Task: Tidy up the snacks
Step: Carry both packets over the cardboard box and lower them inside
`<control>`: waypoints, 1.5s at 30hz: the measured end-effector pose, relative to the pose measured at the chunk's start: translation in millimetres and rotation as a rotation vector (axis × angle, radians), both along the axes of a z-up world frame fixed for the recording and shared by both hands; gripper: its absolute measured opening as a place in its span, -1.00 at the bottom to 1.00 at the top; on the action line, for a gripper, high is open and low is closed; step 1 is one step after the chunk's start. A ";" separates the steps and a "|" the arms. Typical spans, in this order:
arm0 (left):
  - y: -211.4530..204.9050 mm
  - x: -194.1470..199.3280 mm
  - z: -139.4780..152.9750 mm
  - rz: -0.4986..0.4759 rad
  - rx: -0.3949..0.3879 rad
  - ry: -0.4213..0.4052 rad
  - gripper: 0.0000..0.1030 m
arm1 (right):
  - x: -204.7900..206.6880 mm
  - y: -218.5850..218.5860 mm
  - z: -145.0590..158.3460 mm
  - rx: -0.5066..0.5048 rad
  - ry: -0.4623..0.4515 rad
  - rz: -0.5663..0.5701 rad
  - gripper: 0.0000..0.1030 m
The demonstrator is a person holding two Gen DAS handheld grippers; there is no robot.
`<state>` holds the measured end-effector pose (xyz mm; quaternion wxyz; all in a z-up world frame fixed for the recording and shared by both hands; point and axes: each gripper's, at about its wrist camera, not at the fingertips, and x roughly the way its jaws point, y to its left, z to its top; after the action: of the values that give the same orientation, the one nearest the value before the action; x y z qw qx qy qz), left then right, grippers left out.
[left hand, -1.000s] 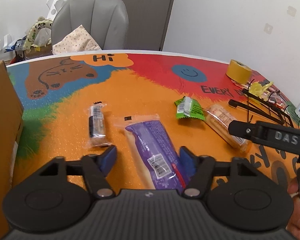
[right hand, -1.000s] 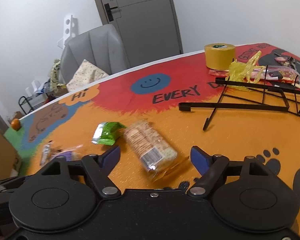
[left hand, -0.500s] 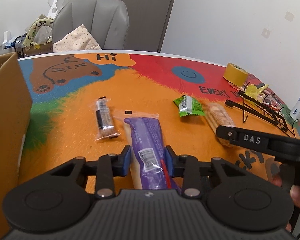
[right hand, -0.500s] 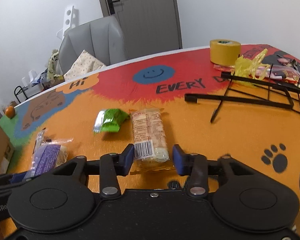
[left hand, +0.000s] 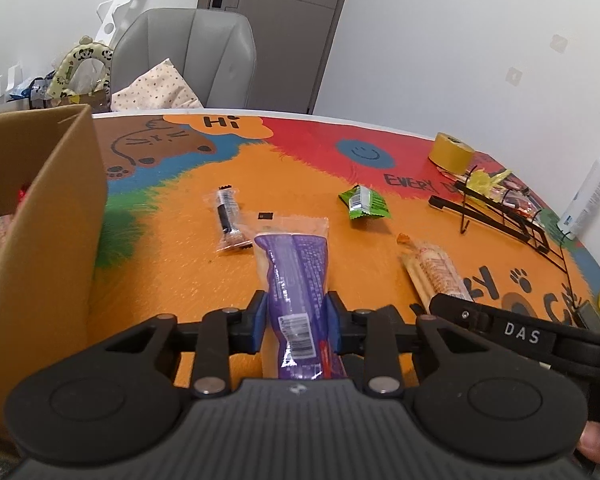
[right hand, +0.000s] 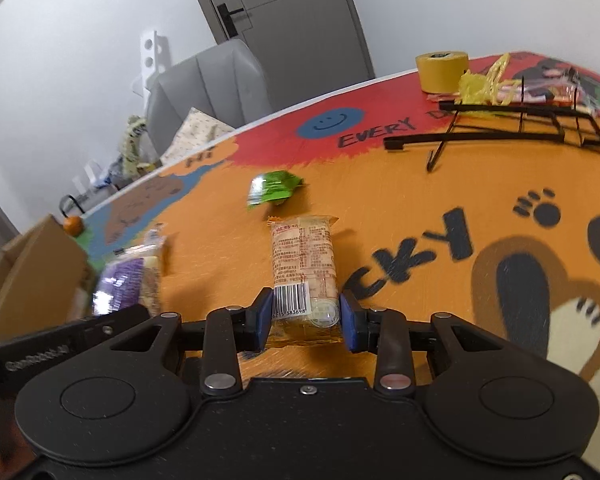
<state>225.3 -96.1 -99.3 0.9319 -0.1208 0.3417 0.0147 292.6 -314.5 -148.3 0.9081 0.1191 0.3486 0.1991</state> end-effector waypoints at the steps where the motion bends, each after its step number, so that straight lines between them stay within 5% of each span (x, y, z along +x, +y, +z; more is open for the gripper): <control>1: 0.8 -3.3 0.9 -0.002 -0.004 -0.002 -0.43 | -3.2 0.4 1.9 0.003 -0.003 0.001 -0.36; 11: 13.0 -31.4 22.7 -0.006 -0.016 -0.053 -0.50 | -27.9 10.6 21.6 0.017 -0.052 0.018 -0.36; 17: 25.9 -43.1 36.7 0.006 -0.020 -0.089 -0.97 | -35.6 22.6 29.9 0.026 -0.074 0.040 -0.36; 22: 34.6 -44.8 36.7 0.031 -0.043 -0.070 -0.96 | -38.3 25.6 28.5 0.024 -0.074 0.047 -0.36; 28: 25.5 -39.0 27.1 -0.006 -0.034 -0.011 -0.81 | -41.3 20.5 21.3 0.026 -0.057 0.032 -0.36; 36: 2.5 -30.6 10.2 -0.029 0.008 0.002 0.27 | -45.5 5.8 5.0 0.003 -0.025 -0.008 -0.36; 45: -17.3 -18.5 -16.4 -0.022 0.114 0.068 0.31 | -54.5 -3.6 -5.2 -0.014 -0.009 -0.027 -0.35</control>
<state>206.8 -113.4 -115.7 0.9253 -0.0632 0.3729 0.0282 238.1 -318.1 -153.5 0.9131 0.1166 0.3440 0.1852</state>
